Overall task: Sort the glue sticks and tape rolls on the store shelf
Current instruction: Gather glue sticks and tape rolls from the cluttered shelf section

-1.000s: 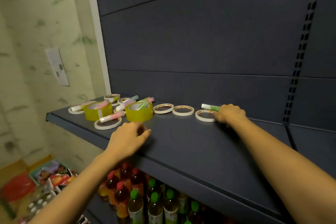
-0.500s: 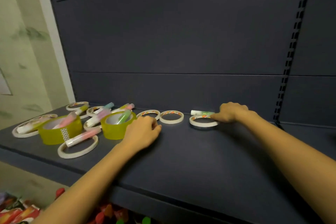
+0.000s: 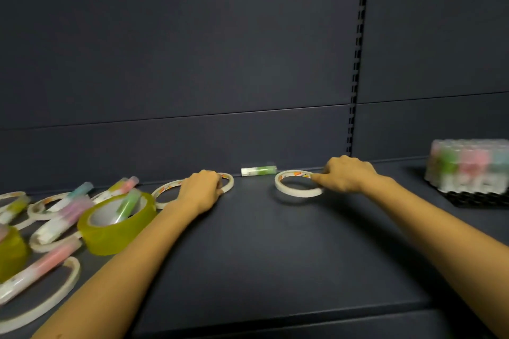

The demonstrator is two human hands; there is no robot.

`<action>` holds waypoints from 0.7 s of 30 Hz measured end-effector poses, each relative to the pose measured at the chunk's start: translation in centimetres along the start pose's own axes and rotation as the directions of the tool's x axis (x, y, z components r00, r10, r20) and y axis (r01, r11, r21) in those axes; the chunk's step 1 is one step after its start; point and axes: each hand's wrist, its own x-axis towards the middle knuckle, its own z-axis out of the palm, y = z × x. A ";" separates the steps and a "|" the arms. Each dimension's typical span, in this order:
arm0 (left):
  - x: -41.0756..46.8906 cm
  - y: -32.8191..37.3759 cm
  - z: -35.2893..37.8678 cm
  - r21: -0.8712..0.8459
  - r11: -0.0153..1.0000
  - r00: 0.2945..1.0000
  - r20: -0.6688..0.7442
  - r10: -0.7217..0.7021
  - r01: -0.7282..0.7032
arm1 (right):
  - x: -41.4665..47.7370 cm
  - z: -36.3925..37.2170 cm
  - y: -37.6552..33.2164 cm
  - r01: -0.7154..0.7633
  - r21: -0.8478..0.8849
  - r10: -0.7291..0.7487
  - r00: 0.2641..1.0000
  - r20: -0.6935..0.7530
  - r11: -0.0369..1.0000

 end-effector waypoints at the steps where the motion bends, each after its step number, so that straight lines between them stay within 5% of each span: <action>1: 0.0 0.1 -0.2 -0.027 1.000 1.000 -0.005 0.014 -0.014 | -0.5 0.0 0.4 -0.019 0.006 0.019 1.000 -0.011 1.000; 8: -1.4 3.9 -2.2 -0.121 0.940 0.948 -0.060 0.313 -0.318 | -4.2 -0.8 4.3 -0.127 -0.015 0.125 0.988 -0.088 0.992; 21: -5.9 20.8 -5.3 0.020 0.678 0.641 -0.307 0.704 -0.735 | -14.5 -6.4 20.6 -0.290 -0.019 0.280 0.937 -0.211 0.957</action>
